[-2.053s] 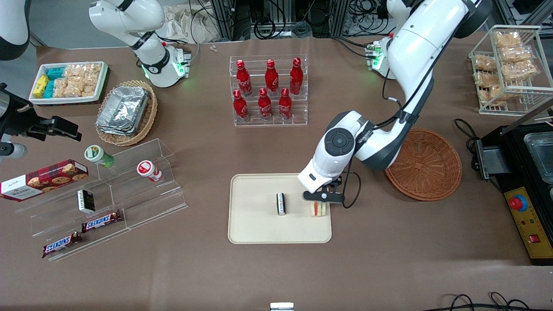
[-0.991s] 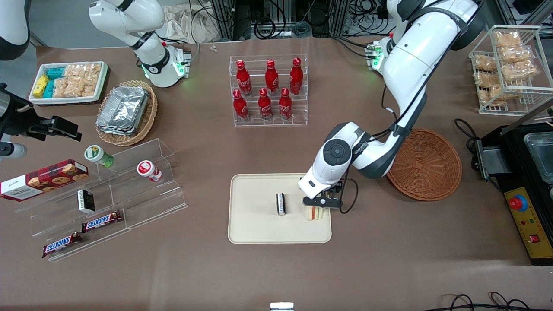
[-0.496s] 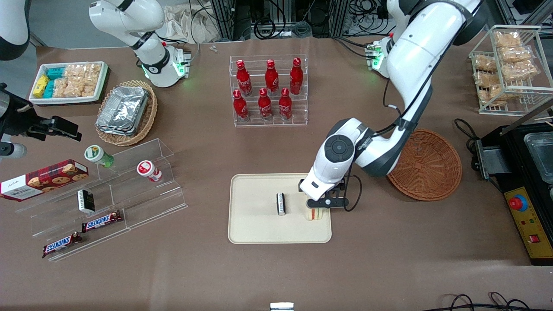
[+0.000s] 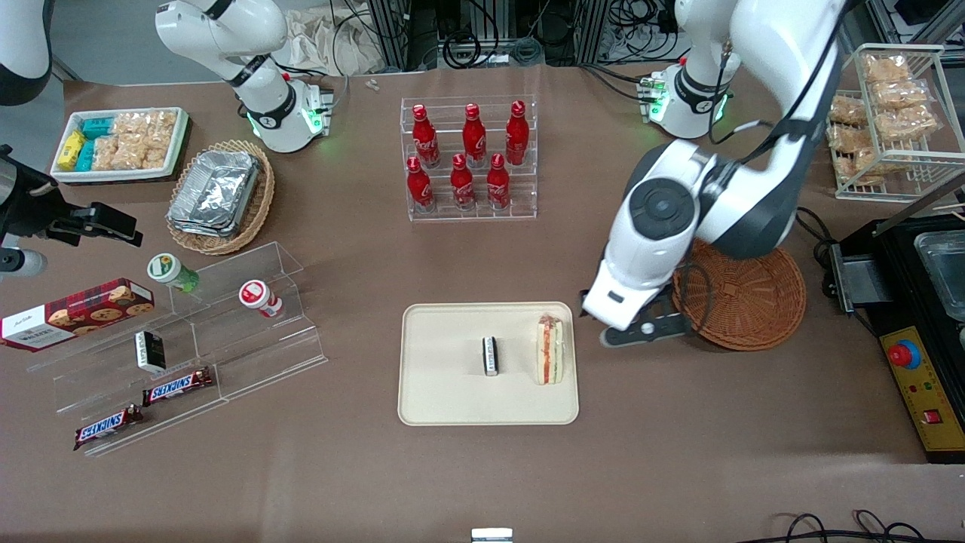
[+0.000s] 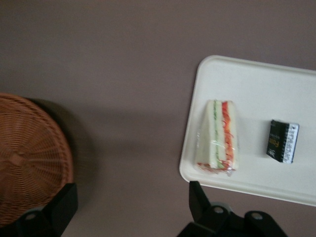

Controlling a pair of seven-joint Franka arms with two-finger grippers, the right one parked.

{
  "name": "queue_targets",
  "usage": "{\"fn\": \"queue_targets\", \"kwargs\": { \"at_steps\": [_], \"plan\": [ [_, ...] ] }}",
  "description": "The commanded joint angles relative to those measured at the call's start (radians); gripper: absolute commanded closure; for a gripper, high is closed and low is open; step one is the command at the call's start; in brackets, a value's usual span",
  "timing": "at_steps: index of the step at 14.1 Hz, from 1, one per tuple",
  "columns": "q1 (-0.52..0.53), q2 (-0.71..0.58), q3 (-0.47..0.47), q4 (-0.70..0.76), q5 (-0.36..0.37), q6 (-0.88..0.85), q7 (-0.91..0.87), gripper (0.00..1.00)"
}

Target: Place sandwich from basket to tray

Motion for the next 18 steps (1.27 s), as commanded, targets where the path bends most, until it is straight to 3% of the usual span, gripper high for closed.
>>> {"fn": "queue_targets", "kwargs": {
  "at_steps": [1,3,5,7,10,12,16,18],
  "plan": [
    [0.097,-0.138,-0.003,-0.068,-0.037,-0.053,0.129,0.0],
    [0.182,-0.218,-0.002,-0.132,-0.165,-0.043,0.154,0.0],
    [0.234,-0.305,-0.002,-0.236,-0.184,-0.001,0.216,0.0],
    [0.288,-0.391,0.006,-0.392,-0.198,0.145,0.302,0.0],
    [0.358,-0.439,0.026,-0.467,-0.303,0.192,0.497,0.0],
    [0.415,-0.43,0.03,-0.427,-0.322,0.153,0.633,0.0],
    [0.471,-0.273,0.03,-0.126,-0.305,-0.158,0.637,0.0],
    [0.474,-0.234,0.032,-0.068,-0.301,-0.206,0.619,0.0]
  ]
}}
